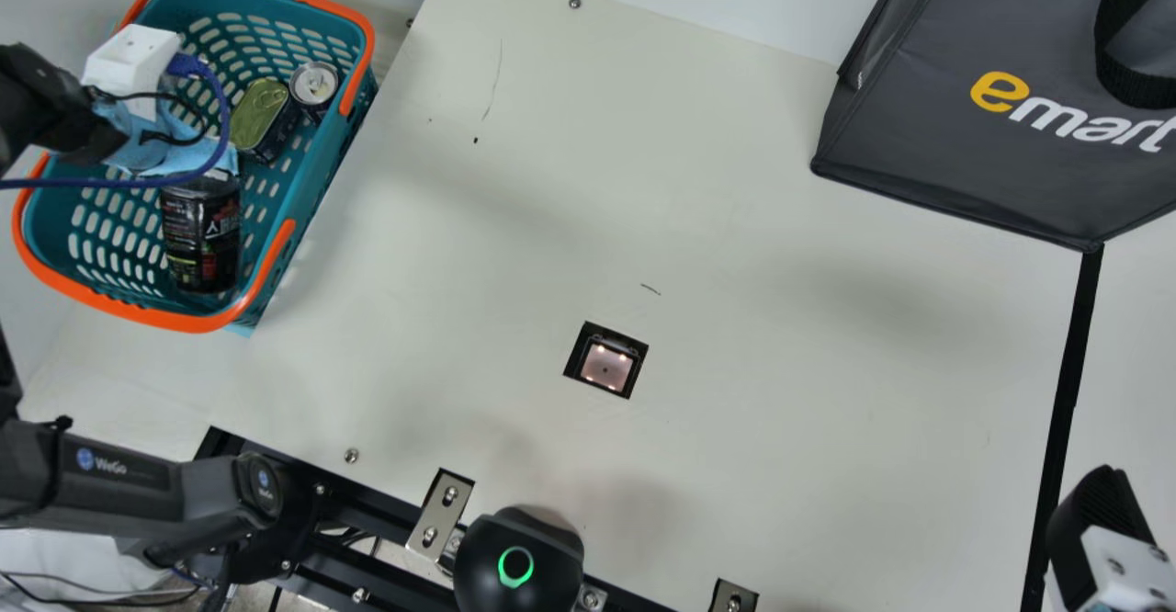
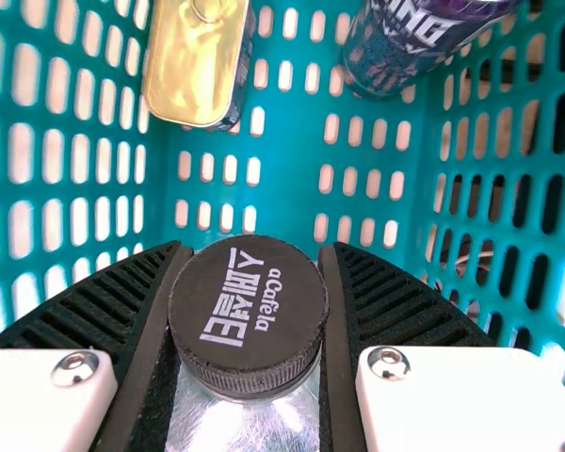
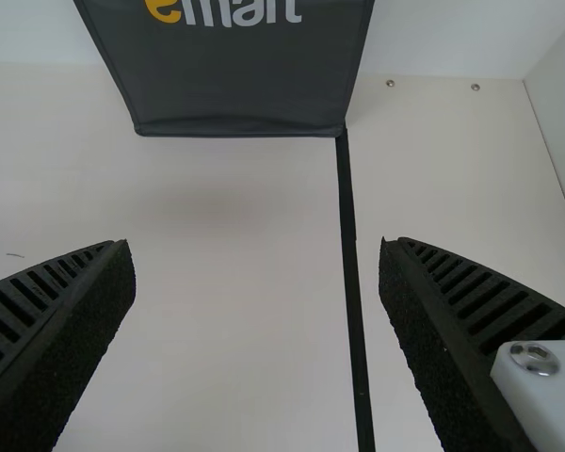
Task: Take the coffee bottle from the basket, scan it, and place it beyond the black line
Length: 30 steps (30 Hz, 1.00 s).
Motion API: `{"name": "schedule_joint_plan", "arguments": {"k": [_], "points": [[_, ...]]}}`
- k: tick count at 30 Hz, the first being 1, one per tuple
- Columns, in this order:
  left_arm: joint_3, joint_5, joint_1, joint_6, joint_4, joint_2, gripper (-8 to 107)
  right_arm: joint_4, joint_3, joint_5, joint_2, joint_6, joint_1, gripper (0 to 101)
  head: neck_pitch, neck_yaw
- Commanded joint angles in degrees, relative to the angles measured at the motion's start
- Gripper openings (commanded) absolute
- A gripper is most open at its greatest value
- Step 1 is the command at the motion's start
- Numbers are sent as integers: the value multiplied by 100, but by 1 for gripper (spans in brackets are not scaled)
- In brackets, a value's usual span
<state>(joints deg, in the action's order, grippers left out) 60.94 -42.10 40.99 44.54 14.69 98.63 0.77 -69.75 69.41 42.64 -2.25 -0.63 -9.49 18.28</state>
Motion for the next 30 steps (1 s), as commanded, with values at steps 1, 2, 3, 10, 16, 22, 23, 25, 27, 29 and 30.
{"name": "schedule_joint_plan", "arguments": {"k": [1,2,3,10,16,22,23,25,27,29,30], "points": [[25,-146,54,28,48,-184,10,0,0,0,0,0,0,91,157,14],[47,-215,87,45,71,-260,10,0,0,0,0,0,0,91,157,14],[72,-289,122,65,98,-336,10,0,0,0,0,0,0,91,157,14],[371,-832,357,161,343,-807,10,0,0,12,0,0,0,91,157,14],[667,-1296,558,231,601,-1151,10,0,0,12,0,0,0,91,157,14],[920,-1712,697,265,863,-1445,10,0,0,12,0,0,0,91,157,14],[957,-1773,712,268,911,-1487,10,0,0,12,0,0,0,91,157,14],[1016,-1876,730,272,1012,-1575,10,0,0,12,0,0,0,91,157,14],[1060,-1961,736,282,1119,-1659,10,0,0,12,0,0,0,91,157,14],[1089,-2031,730,290,1219,-1745,10,0,0,12,0,0,0,91,157,14],[1094,-2059,723,294,1263,-1787,10,0,0,12,0,0,0,91,157,14]]}}
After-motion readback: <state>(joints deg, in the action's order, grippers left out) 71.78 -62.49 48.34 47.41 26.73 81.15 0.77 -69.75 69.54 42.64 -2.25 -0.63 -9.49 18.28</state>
